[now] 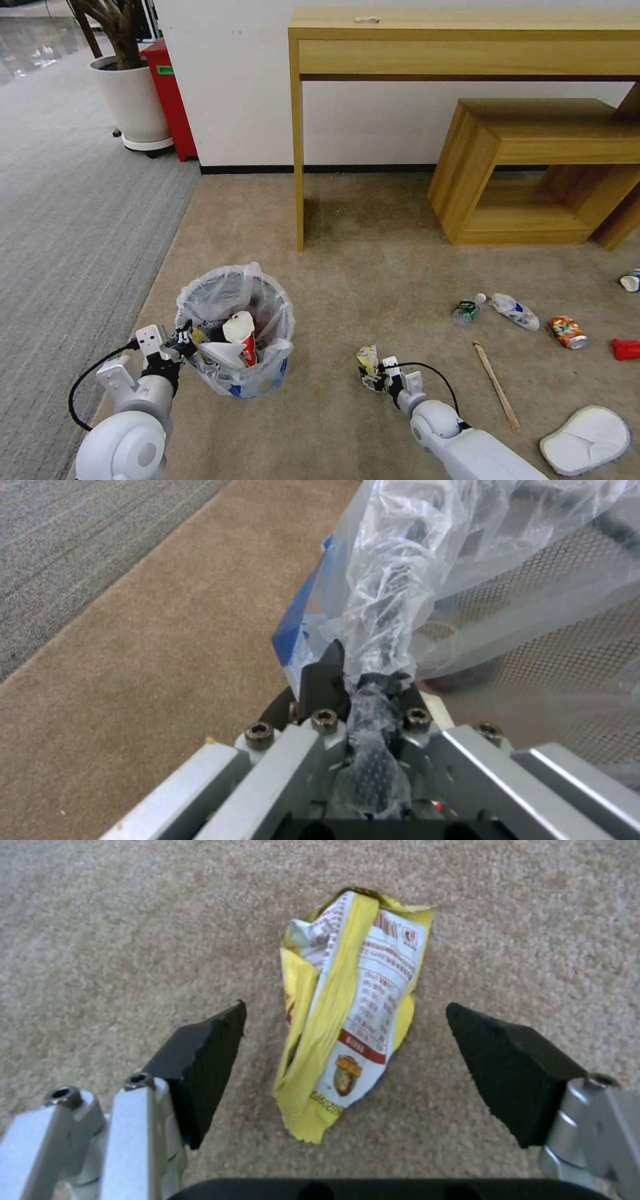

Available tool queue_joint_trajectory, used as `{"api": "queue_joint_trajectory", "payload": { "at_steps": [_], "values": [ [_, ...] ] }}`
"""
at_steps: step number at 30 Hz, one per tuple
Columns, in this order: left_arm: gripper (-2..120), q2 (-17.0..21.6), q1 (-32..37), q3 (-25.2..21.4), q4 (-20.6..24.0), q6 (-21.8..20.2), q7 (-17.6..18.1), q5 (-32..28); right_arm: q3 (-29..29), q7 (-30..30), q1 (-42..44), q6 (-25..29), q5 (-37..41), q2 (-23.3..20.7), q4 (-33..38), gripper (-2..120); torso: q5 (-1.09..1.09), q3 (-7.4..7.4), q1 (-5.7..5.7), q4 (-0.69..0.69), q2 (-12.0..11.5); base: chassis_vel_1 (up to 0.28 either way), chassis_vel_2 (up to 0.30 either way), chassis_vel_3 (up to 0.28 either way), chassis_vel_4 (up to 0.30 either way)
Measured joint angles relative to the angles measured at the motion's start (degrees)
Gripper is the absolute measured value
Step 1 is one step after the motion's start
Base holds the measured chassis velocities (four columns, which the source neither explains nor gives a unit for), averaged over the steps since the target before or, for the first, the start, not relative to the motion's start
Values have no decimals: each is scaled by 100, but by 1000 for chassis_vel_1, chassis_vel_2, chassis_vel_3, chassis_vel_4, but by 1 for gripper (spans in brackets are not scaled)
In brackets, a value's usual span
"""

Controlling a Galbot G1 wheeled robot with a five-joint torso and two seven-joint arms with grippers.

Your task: Pick up the trash bin and place the garbage on the floor into it.

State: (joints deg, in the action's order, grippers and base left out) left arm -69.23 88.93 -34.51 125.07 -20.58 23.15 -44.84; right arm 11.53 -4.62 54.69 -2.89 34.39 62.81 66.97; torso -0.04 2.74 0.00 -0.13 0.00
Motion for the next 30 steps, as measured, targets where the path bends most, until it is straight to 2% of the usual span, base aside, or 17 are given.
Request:
{"api": "queue_joint_trajectory", "payload": {
  "at_steps": [30],
  "values": [
    [1,-17,33,0,80,16,0,6,93,-13,-134,87,-172,188,-291,68,0,0,0,0,0,0,0,0,0]
  ]
}}
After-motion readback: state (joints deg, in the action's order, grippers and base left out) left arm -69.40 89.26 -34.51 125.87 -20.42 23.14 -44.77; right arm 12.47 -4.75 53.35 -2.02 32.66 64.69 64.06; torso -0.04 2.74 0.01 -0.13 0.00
